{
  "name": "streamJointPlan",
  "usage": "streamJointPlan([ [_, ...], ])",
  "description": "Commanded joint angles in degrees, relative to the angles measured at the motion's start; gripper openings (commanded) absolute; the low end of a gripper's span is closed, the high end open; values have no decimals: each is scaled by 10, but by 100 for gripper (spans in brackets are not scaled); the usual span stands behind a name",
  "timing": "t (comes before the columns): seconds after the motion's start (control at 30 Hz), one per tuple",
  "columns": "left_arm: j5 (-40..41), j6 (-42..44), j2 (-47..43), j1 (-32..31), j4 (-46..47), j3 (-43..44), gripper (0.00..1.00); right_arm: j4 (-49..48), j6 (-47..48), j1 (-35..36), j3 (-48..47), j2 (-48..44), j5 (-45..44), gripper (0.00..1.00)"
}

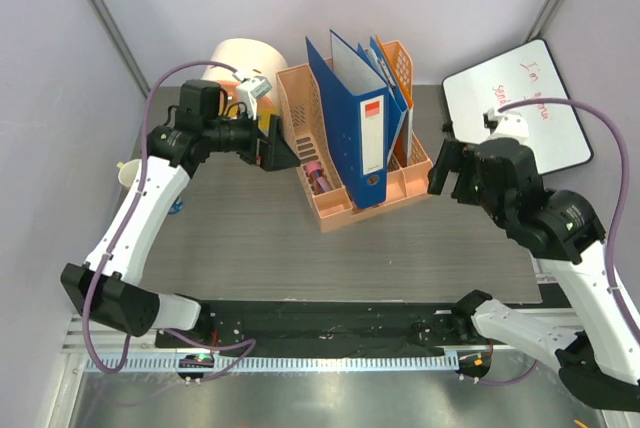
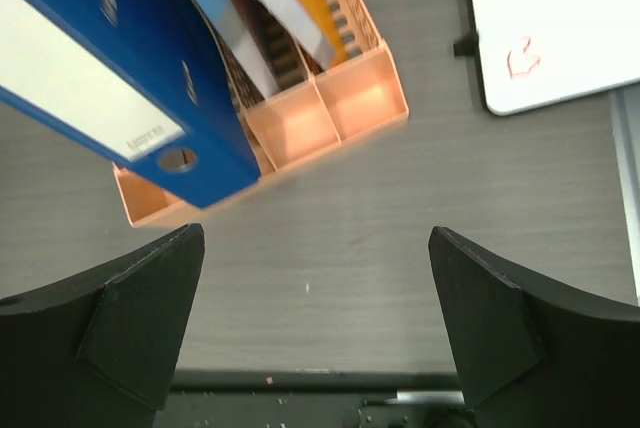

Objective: Organize the desk
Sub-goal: Reset both arms

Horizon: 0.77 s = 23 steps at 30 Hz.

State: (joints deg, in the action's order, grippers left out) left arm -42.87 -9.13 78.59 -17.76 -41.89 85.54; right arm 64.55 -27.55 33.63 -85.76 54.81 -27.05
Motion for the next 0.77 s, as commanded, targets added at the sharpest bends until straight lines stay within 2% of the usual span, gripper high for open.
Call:
streamJointPlan([
  [0.0,49,39,-31,0,-46,-19,100,-23,-27,-1,45,-58,49,100],
  [0.37,90,32,-58,0,-57,-4,100,-45,9,-1,16,-41,104,100],
  [0.73,99,21,-61,0,-57,3,100,-66,30,-1,0,-26,131,100],
])
